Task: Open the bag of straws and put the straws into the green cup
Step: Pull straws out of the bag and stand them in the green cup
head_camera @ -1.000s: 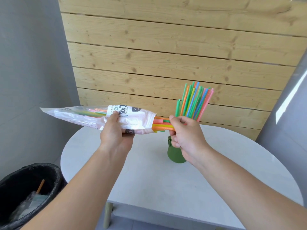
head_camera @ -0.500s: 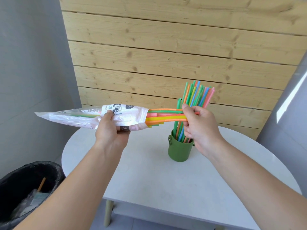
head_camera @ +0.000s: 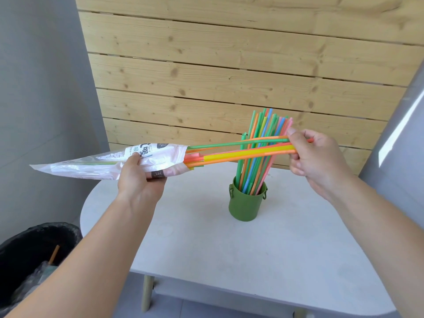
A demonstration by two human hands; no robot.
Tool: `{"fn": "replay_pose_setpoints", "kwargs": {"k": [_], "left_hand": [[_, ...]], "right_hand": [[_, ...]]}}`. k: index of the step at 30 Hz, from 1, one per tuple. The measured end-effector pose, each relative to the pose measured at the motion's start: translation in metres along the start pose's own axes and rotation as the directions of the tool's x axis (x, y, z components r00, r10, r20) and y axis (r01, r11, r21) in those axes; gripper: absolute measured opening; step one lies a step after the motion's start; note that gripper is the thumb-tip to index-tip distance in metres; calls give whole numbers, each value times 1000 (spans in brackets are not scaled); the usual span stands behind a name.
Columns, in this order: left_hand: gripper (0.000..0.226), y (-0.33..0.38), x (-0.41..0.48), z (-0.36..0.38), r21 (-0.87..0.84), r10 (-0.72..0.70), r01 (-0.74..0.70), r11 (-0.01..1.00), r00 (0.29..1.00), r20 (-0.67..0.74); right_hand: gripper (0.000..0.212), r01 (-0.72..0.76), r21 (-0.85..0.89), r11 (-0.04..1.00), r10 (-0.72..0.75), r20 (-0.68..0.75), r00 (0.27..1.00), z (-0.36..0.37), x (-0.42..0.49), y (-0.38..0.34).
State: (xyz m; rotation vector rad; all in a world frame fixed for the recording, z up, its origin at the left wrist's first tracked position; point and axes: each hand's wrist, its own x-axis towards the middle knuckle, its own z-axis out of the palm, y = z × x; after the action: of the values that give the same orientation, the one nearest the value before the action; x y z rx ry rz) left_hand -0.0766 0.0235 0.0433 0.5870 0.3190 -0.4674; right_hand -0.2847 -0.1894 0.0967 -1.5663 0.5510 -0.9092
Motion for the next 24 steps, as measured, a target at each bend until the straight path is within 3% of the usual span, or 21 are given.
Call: {"fn": "replay_pose_setpoints", "kwargs": {"k": [5,24], "left_hand": [[29,-2,5,-1,-10,-15,15,1000,1000,-17],[34,-19,2,1,36,-60,60,998,998,-8]], "right_hand": [[36,23,-1,1000,-23,-39,999,-21,2,-3],[35,-101,-63,993,89,-176,980,-81,-4,-2]]}}
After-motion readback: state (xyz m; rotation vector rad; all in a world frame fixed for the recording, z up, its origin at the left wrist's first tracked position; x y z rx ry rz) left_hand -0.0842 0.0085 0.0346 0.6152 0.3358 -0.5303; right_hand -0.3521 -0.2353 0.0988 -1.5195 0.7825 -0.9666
